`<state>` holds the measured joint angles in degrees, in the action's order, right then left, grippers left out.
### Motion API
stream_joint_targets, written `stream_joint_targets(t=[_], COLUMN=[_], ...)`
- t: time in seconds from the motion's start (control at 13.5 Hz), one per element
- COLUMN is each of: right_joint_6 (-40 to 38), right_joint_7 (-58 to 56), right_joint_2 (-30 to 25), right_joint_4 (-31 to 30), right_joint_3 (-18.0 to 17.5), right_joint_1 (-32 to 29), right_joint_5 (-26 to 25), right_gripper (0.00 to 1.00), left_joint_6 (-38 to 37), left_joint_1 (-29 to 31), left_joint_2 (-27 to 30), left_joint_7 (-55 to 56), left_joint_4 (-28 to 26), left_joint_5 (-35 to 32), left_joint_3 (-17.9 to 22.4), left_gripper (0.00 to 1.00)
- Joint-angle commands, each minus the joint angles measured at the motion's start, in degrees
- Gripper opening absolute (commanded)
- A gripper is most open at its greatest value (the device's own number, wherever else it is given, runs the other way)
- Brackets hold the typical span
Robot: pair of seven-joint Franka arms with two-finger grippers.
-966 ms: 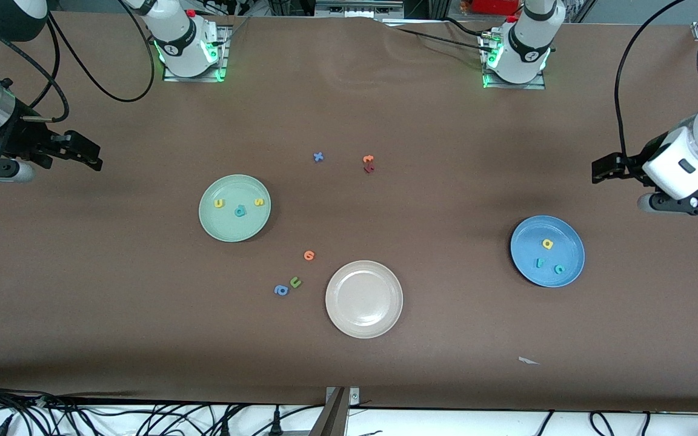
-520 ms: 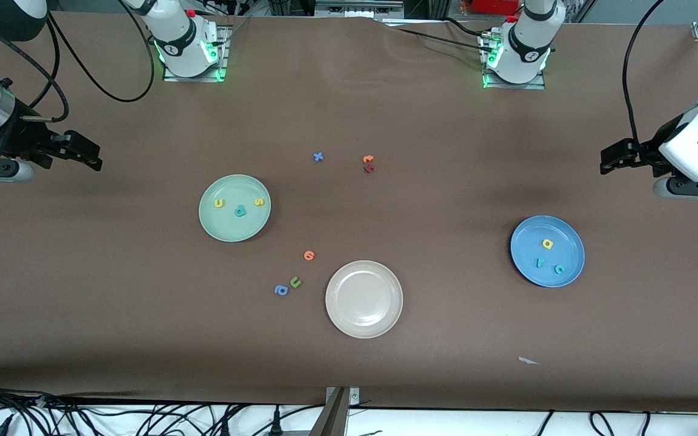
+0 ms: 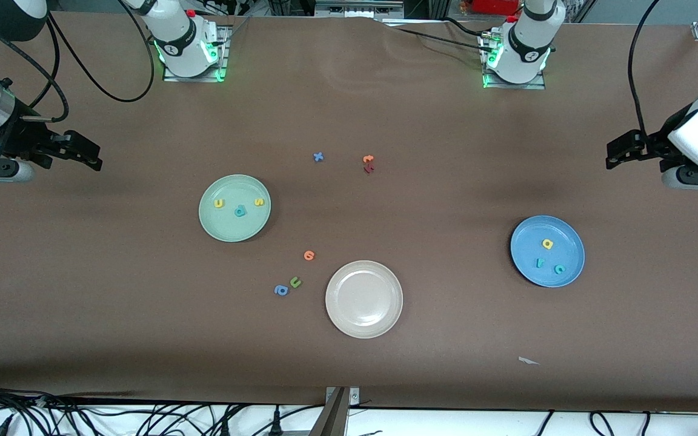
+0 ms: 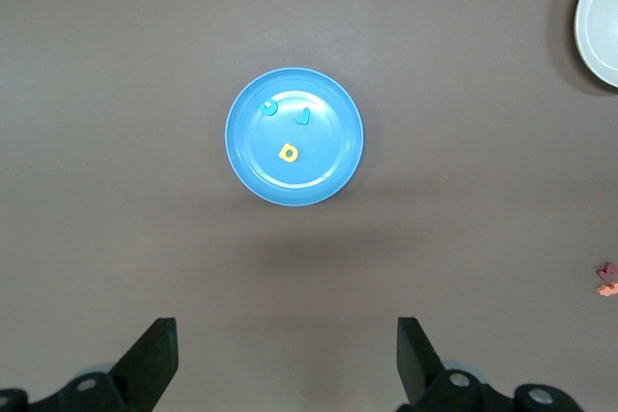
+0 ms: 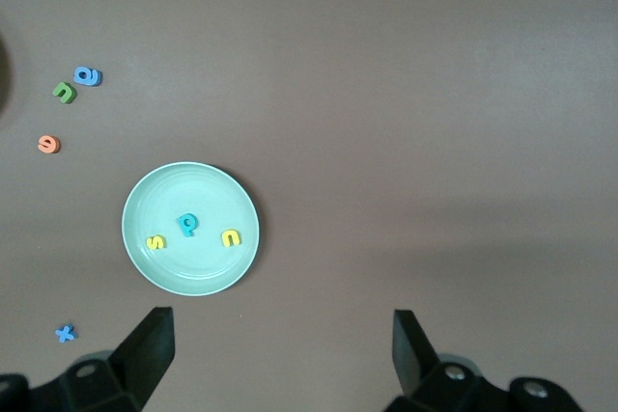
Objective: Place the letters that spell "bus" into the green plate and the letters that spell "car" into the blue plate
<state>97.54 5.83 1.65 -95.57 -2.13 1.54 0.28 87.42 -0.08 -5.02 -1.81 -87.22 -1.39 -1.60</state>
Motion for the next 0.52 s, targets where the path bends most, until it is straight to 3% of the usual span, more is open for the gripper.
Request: stream_joint_targets(t=[0.0,0.45], right_joint_6=[-1.21,-1.21], right_joint_7=[0.24,0.32], right_joint_2=[0.37,0.37], right_joint_4=[1.36,1.35], right_joint_3=[0.02,0.02], right_joint_1=[0.04,0.04], right_joint_5=[0.51,0.51], right_gripper=[1.0,1.0], left_joint_6=[-0.41,-1.28], left_joint_1=[-0.71,0.43], left_joint_2=[1.94,1.59], left_joint_7=[-2.15,-2.68], left_joint_4=[-1.72,-2.16], left_joint_5=[1.66,1.74], left_joint_3=[1.24,1.16], left_gripper=[1.0,1.0])
